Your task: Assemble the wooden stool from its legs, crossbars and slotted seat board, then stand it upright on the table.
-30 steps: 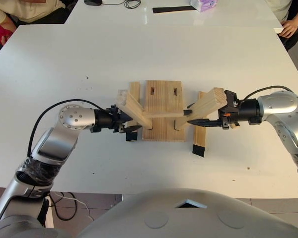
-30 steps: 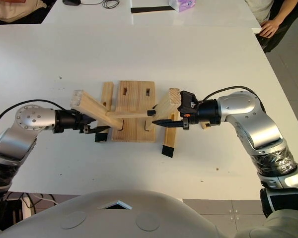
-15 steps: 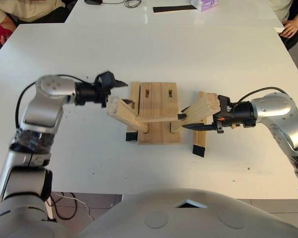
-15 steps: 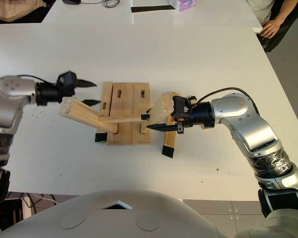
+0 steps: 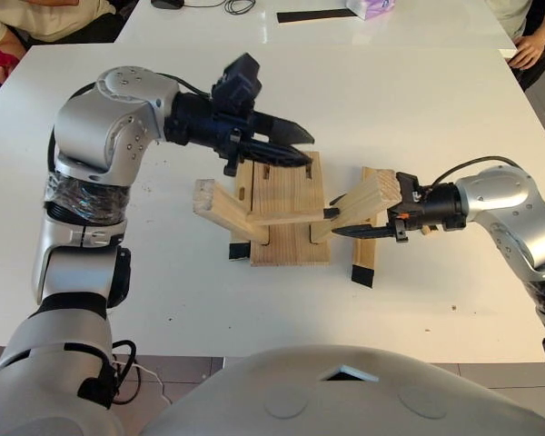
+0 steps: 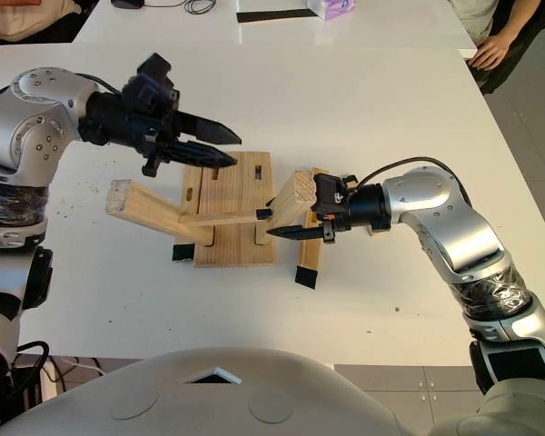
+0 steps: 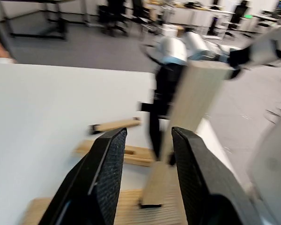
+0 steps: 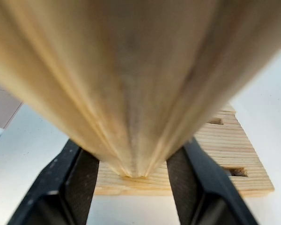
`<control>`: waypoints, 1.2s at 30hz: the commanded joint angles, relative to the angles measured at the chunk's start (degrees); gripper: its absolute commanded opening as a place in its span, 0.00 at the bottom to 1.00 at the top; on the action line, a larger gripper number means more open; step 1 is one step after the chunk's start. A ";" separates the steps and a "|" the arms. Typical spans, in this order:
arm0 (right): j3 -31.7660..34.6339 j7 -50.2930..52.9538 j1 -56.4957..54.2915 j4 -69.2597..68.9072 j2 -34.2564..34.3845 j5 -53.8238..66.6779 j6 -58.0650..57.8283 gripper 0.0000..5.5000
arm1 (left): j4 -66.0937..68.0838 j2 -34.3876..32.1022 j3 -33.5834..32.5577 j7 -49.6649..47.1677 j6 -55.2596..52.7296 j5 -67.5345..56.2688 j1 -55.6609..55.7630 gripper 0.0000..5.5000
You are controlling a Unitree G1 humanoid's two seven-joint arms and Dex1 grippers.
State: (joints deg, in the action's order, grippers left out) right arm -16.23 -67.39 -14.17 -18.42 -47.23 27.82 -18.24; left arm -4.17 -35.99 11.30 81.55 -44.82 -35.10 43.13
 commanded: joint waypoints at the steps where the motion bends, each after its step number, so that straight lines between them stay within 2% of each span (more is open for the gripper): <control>1: -4.67 -1.65 3.20 2.33 -0.59 -4.12 -2.86 0.37 | -2.84 -0.71 2.52 1.32 -0.43 -0.22 -1.76 0.33; 6: -5.19 -1.55 2.81 2.32 -0.14 -4.31 -2.87 0.37 | -3.30 0.52 3.87 0.42 -0.09 0.41 -2.71 0.33; 12: -5.69 -1.47 2.35 2.48 0.28 -4.44 -2.72 0.37 | -3.00 1.96 5.02 -0.55 0.53 0.98 -2.45 0.17; 24: -6.02 -1.90 2.28 2.16 0.07 -4.28 -2.56 0.37 | -7.93 0.71 5.42 0.09 -1.71 -1.48 -6.84 0.17; 32: -6.98 -3.07 1.32 3.38 0.02 -5.13 -1.96 0.37 | 0.49 0.85 13.12 -1.11 2.69 6.03 -12.98 0.17; 36: -7.32 -3.16 0.96 3.73 0.09 -5.59 -1.65 0.37 | 4.39 1.74 14.92 -2.20 4.52 7.36 -13.69 0.17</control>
State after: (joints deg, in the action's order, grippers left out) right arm -18.37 -68.44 -16.25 -16.70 -46.32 27.23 -17.32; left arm -3.32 -33.54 21.09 81.41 -38.97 -33.89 33.02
